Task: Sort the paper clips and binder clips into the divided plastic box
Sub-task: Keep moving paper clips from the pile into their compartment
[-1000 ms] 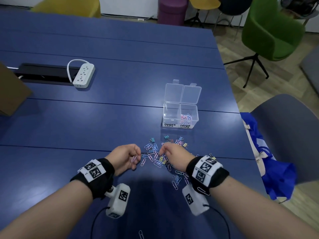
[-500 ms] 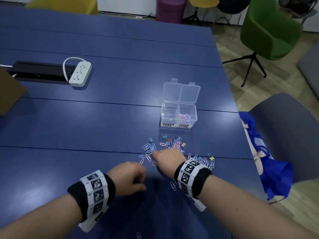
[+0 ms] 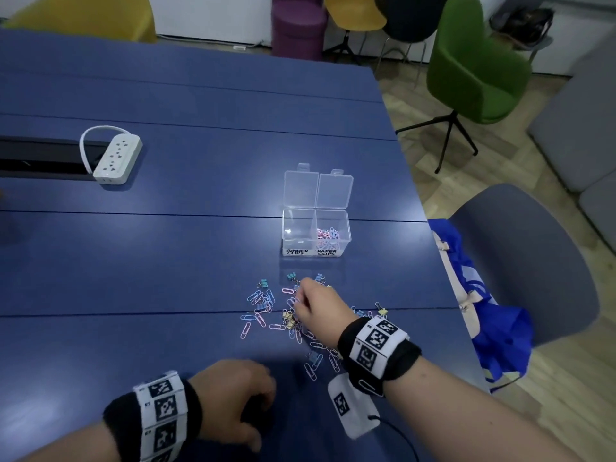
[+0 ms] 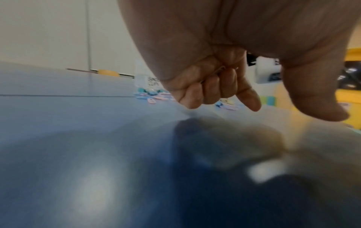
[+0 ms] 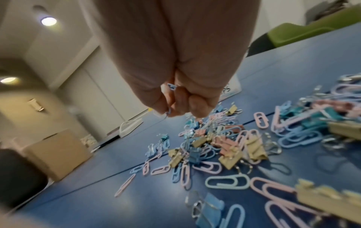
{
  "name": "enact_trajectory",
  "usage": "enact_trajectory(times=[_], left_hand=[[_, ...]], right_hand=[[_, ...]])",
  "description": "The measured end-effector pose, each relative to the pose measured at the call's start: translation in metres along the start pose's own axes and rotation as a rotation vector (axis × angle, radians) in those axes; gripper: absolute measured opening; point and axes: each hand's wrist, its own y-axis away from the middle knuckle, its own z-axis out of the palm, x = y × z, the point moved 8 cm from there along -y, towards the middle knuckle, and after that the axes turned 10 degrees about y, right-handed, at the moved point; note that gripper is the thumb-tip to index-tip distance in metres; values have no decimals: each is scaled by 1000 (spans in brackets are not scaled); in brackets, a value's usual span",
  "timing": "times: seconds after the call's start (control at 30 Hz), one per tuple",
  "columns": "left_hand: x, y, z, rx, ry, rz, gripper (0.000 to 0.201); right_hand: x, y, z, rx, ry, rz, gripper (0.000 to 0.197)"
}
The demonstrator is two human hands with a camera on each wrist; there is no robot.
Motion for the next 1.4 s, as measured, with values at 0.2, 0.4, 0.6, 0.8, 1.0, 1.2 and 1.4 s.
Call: enact_trajectory(times=[0.2,0.4,0.6,0.8,1.0,1.2,1.4], left_hand=[[12,-1,24,-127,-121,45,37],[14,-1,27,-132,-92,43,46],[21,3,29,-171,-170,22,58],[18,0,34,-156,-204,1,54],[8,-7,29,-76,-126,-73,46],[7,-18,15,-11,-244,-28,20],[-6,-19,-7,148,-17,-143,12]], right_hand=[[26,6,0,23,-131,99,9],[29,11,5,2,-90,84,7],[27,9,7,20,-52,87,13],[29,7,15,11,-62,78,25],[25,13,13,10,-34,86,21],[45,10,9,-4,-124,204,13],[73,15,18,15,-841,414,23]])
